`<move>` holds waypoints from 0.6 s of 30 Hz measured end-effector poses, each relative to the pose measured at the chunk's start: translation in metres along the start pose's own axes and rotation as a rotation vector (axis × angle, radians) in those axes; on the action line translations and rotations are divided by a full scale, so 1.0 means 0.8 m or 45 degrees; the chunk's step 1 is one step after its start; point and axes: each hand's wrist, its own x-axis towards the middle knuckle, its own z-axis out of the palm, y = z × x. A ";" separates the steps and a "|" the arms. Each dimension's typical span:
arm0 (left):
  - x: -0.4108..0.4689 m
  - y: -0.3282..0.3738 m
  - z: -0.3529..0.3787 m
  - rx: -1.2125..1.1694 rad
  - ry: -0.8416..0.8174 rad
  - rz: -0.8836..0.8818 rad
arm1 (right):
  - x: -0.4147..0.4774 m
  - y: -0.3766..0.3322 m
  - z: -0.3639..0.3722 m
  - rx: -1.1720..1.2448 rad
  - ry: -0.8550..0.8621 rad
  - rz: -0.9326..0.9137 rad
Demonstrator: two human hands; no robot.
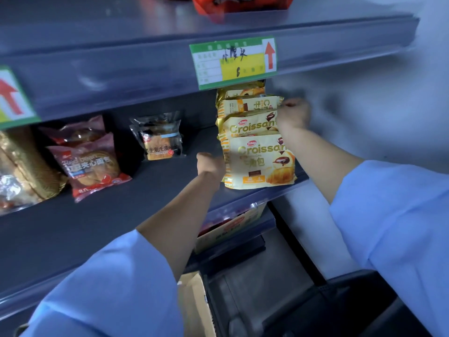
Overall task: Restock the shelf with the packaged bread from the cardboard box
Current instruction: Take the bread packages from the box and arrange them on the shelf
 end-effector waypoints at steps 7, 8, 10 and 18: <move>-0.045 -0.021 -0.108 -0.172 -0.251 -0.014 | -0.122 -0.016 0.040 0.029 -0.848 0.133; -0.057 -0.029 -0.127 -0.215 -0.333 -0.058 | -0.144 -0.013 0.046 -0.027 -0.991 0.154; -0.078 -0.051 -0.173 -0.104 -0.417 -0.132 | -0.188 -0.001 0.057 -0.152 -1.241 0.183; -0.153 -0.184 -0.332 0.265 -0.464 -0.379 | -0.358 0.090 0.121 -0.730 -1.808 0.301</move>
